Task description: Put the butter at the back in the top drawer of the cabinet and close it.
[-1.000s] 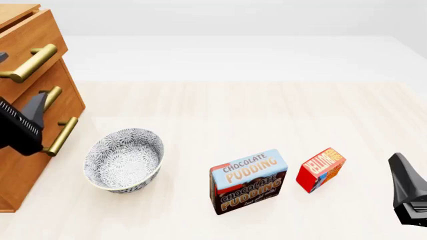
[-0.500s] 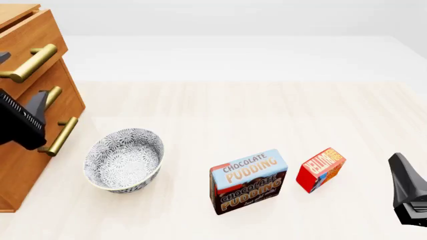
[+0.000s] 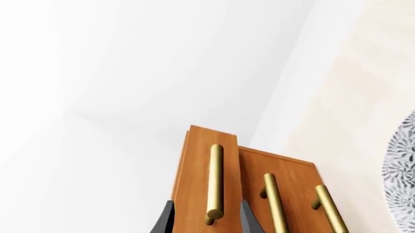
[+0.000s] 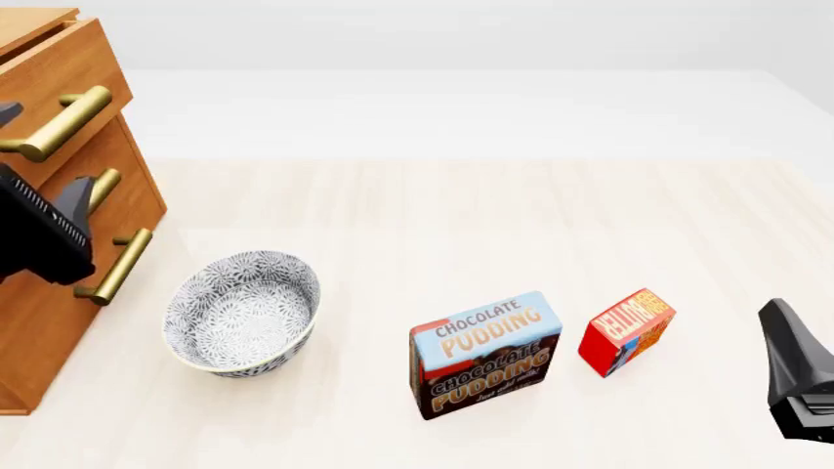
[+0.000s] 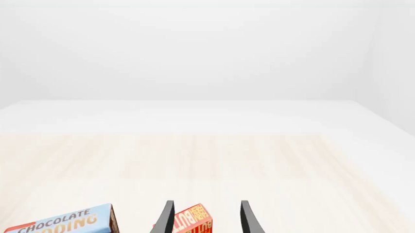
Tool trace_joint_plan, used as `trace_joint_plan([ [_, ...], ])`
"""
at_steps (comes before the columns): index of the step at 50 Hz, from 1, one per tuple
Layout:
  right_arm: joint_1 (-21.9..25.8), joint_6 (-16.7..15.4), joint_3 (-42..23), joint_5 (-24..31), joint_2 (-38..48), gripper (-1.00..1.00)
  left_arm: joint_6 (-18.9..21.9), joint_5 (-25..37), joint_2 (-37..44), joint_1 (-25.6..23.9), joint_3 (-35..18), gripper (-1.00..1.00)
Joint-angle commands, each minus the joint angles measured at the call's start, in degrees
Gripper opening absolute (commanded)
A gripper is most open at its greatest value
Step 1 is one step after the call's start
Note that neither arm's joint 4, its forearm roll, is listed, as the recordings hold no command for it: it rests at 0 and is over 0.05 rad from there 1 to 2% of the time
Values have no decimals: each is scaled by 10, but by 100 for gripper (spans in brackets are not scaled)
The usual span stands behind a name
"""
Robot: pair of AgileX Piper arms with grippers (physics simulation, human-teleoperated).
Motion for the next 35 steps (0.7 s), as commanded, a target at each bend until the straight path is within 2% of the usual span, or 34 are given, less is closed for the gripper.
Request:
trace_joint_plan([
  [1, 0, 0, 0, 0, 0, 100, 1, -12, 16, 9, 0, 100],
  [35, 0, 0, 0, 0, 0, 100, 2, -59, 69, 35, 0, 100],
])
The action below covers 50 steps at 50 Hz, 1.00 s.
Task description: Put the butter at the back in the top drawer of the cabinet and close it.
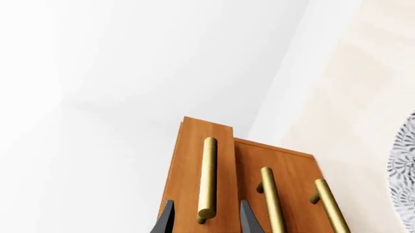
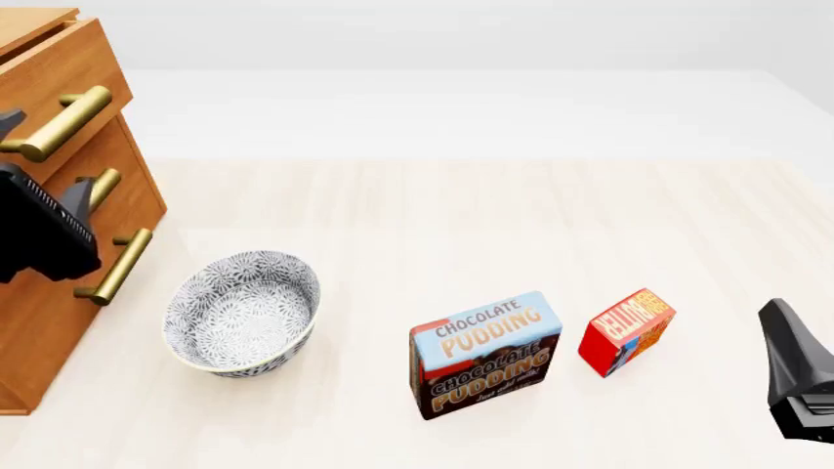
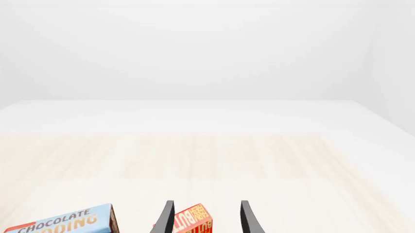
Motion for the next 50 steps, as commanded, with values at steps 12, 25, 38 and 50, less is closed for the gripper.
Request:
trace_joint_plan([
  [12, 0, 0, 0, 0, 0, 100, 2, -21, 26, 22, -3, 100],
  [25, 0, 0, 0, 0, 0, 100, 1, -14, 25, 25, -7, 100],
  [38, 0, 0, 0, 0, 0, 100, 2, -10, 25, 29, -11, 100],
  [50, 0, 0, 0, 0, 0, 100, 3, -26, 53, 30, -20, 100],
])
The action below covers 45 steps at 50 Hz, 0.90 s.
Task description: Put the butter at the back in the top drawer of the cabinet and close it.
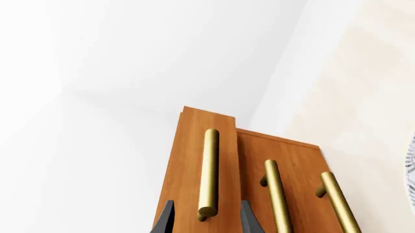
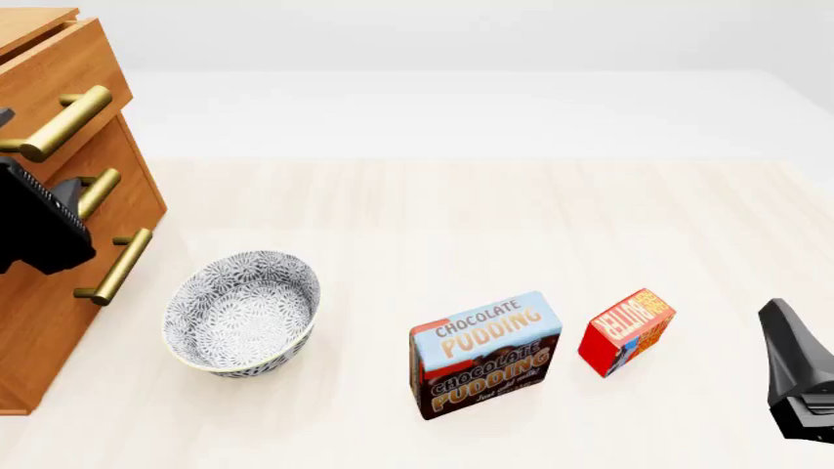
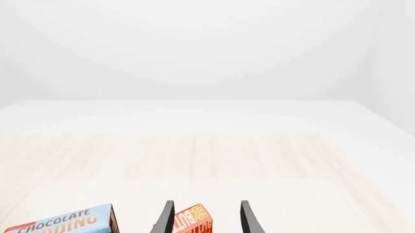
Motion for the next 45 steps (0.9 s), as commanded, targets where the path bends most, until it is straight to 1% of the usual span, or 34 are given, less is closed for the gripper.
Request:
trace_joint_plan([
  [1, 0, 0, 0, 0, 0, 100, 2, -16, 25, 1, -7, 100],
  [17, 0, 0, 0, 0, 0, 100, 0, -35, 53, -2, -14, 100],
  [39, 0, 0, 0, 0, 0, 100, 3, -42, 59, -2, -9, 100],
  [40, 0, 0, 0, 0, 0, 100, 2, -38, 57, 0, -9, -100],
  [45, 0, 0, 0, 0, 0, 100, 3, -36, 53, 0, -8, -100],
])
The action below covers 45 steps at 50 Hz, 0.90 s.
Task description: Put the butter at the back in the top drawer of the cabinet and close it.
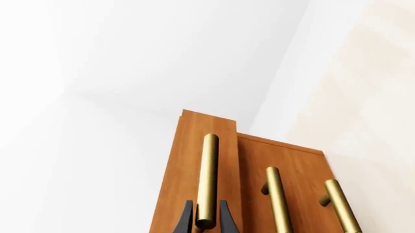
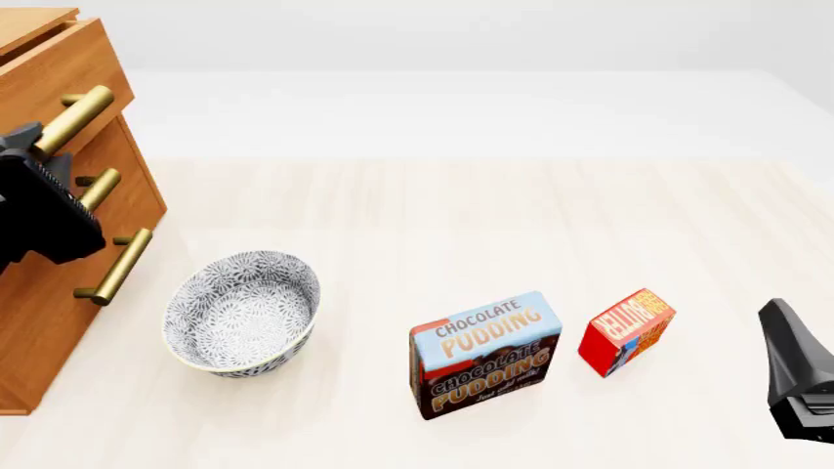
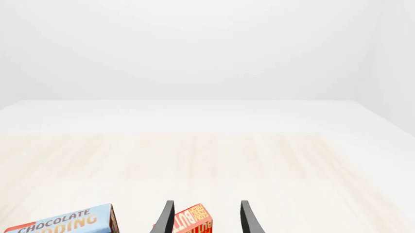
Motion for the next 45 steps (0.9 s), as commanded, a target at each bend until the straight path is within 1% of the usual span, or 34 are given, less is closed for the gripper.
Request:
trace_joint_plan([
  [1, 0, 0, 0, 0, 0, 100, 3, 4, 1, -1, 8, -100],
  [26, 0, 0, 0, 0, 0, 100, 2, 5, 0, 0, 13, -100],
  [35, 0, 0, 0, 0, 0, 100, -2, 31, -33, -5, 17, -100],
  [45, 0, 0, 0, 0, 0, 100, -4, 45, -59, -11, 31, -100],
])
